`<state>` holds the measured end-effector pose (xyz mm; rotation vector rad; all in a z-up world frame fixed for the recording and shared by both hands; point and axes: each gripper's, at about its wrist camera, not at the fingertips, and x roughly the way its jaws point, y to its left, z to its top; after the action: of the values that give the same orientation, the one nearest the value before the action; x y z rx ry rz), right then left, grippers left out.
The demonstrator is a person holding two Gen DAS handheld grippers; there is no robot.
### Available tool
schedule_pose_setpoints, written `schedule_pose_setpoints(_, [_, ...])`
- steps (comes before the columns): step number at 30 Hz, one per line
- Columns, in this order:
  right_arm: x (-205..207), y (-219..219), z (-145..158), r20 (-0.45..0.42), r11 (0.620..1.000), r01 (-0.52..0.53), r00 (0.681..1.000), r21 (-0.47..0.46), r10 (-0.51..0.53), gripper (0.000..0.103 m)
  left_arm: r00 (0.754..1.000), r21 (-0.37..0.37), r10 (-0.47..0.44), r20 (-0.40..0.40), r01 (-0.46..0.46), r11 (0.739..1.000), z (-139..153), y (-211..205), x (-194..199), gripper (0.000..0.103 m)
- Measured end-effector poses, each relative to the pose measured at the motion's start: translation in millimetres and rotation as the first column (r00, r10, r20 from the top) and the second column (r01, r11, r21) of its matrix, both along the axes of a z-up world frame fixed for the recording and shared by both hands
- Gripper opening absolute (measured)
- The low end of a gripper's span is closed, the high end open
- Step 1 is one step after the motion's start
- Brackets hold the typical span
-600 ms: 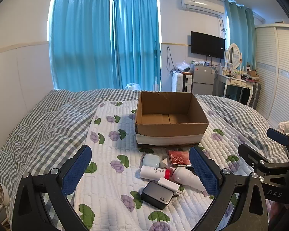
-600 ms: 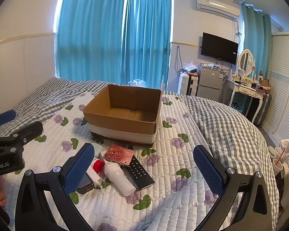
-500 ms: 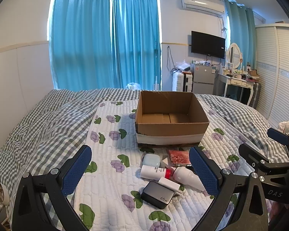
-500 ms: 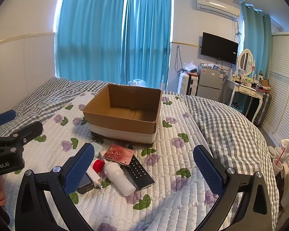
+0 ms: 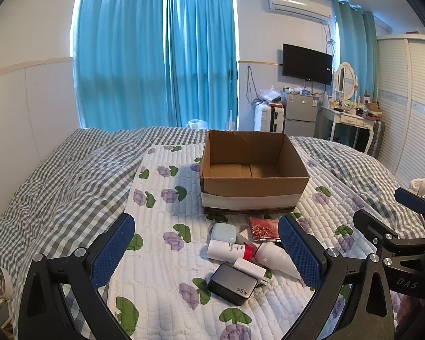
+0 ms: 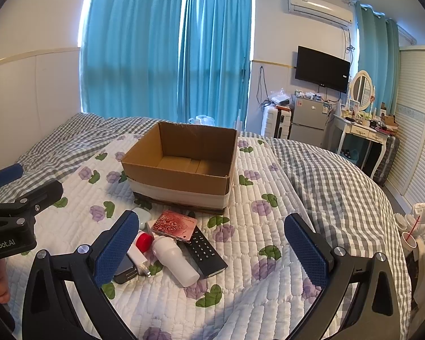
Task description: Organize rigid objects
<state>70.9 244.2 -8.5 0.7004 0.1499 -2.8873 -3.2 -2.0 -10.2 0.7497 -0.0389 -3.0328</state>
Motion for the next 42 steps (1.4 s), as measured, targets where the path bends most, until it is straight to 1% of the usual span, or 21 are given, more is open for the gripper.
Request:
schedule_pose_setpoints(11, [0.7, -1.2, 0.6, 0.002, 1.000, -0.006, 1.000, 0.003, 0.006, 0.103, 1.000, -0.010, -0.001, 0.003, 0.001, 1.000, -0.1, 1.0, 1.3, 0.103])
schedule_pose_setpoints(14, [-1.7, -0.4, 5.3, 0.021, 0.999, -0.042, 0.999, -0.006, 0.042, 0.103, 1.000, -0.030, -0.001, 0.006, 0.001, 1.000, 1.5, 2.1, 2.9, 0.103])
schedule_pose_setpoints(17, [-5.5, 2.5, 14.7, 0.031, 0.998, -0.065, 0.997, 0.007, 0.064, 0.103, 1.000, -0.049, 0.003, 0.021, -0.002, 0.999, 1.8, 2.4, 1.9, 0.103])
schedule_pose_setpoints(19, [-7.7, 3.2, 18.5, 0.041, 0.998, -0.068, 0.997, 0.012, 0.068, 0.103, 0.999, -0.049, 0.004, 0.034, -0.003, 0.999, 1.7, 2.0, -0.9, 0.103])
schedule_pose_setpoints(21, [-11.4, 2.9, 19.5, 0.056, 0.997, -0.071, 0.996, 0.025, 0.070, 0.103, 0.998, -0.050, 0.007, 0.066, -0.003, 0.999, -1.4, 2.1, -7.0, 0.103])
schedule_pose_setpoints(24, [-16.2, -0.4, 12.0, 0.074, 0.995, -0.076, 0.995, 0.058, 0.072, 0.103, 0.988, -0.054, 0.029, 0.150, -0.021, 0.998, -16.1, -0.2, -22.8, 0.103])
schedule_pose_setpoints(26, [-23.1, -2.8, -1.5, 0.110, 0.995, -0.078, 0.991, 0.062, 0.071, 0.103, 0.977, -0.055, 0.035, 0.211, -0.024, 0.998, -32.0, -2.6, -32.5, 0.103])
schedule_pose_setpoints(29, [-33.3, -5.6, -25.3, 0.172, 0.994, -0.084, 0.983, 0.069, 0.071, 0.103, 0.957, -0.046, 0.015, 0.290, -0.002, 0.999, -59.0, -1.6, -41.2, 0.103])
schedule_pose_setpoints(33, [-48.0, -11.7, -53.3, 0.258, 0.991, -0.105, 0.963, 0.081, 0.081, 0.103, 0.922, -0.054, -0.039, 0.385, 0.064, 0.996, -93.0, 9.9, -51.5, 0.103])
schedule_pose_setpoints(35, [-52.9, -13.9, -61.3, 0.286, 0.990, -0.124, 0.953, 0.067, 0.100, 0.103, 0.904, -0.057, -0.064, 0.422, 0.096, 0.994, -106.7, 15.6, -56.9, 0.103])
schedule_pose_setpoints(37, [-56.3, -15.3, -66.5, 0.305, 0.989, -0.132, 0.946, 0.062, 0.107, 0.103, 0.887, -0.075, -0.077, 0.456, 0.125, 0.989, -120.4, 20.3, -62.9, 0.103])
schedule_pose_setpoints(39, [-59.9, -16.2, -73.8, 0.332, 0.989, -0.138, 0.937, 0.061, 0.111, 0.103, 0.860, -0.103, -0.080, 0.504, 0.152, 0.983, -136.0, 24.2, -72.1, 0.103])
schedule_pose_setpoints(42, [-64.1, -16.5, -80.2, 0.364, 0.989, -0.135, 0.926, 0.064, 0.103, 0.103, 0.836, -0.116, -0.090, 0.542, 0.181, 0.977, -150.5, 27.9, -83.4, 0.102])
